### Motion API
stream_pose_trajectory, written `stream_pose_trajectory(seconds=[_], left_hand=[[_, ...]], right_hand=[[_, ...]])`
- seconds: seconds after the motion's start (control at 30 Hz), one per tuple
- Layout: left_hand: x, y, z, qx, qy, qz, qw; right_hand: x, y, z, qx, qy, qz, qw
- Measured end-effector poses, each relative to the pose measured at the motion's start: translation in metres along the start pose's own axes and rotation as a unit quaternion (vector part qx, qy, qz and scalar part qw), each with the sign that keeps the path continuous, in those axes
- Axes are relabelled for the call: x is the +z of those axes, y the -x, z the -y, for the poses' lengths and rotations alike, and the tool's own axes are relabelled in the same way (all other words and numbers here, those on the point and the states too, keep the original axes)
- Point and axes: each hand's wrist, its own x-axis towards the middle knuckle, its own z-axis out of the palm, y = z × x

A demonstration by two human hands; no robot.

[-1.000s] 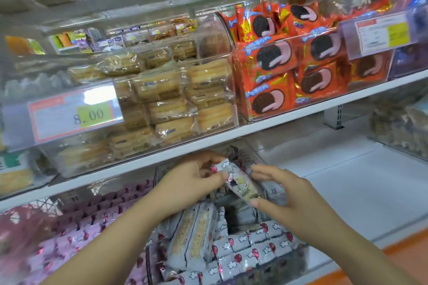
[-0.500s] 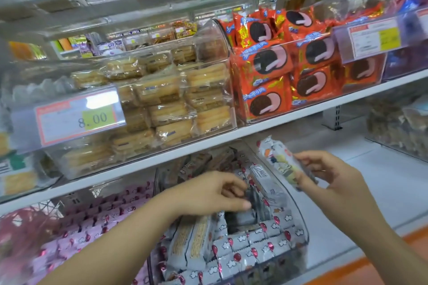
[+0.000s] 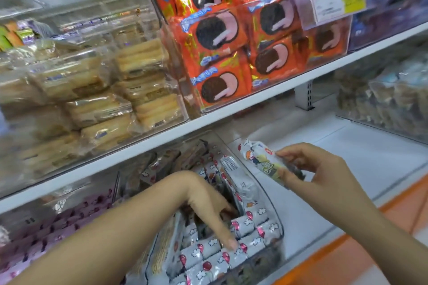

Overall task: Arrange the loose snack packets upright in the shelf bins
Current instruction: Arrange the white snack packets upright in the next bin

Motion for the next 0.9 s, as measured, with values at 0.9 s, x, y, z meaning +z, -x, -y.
stream_pose_trajectory(seconds=[0.9], left_hand=[[0.012, -0.023, 0.019, 0.057, 0.088, 0.005, 0.994]], right_hand=[[0.016, -0.004, 0.003, 0.037, 0.002, 0.018, 0.999]])
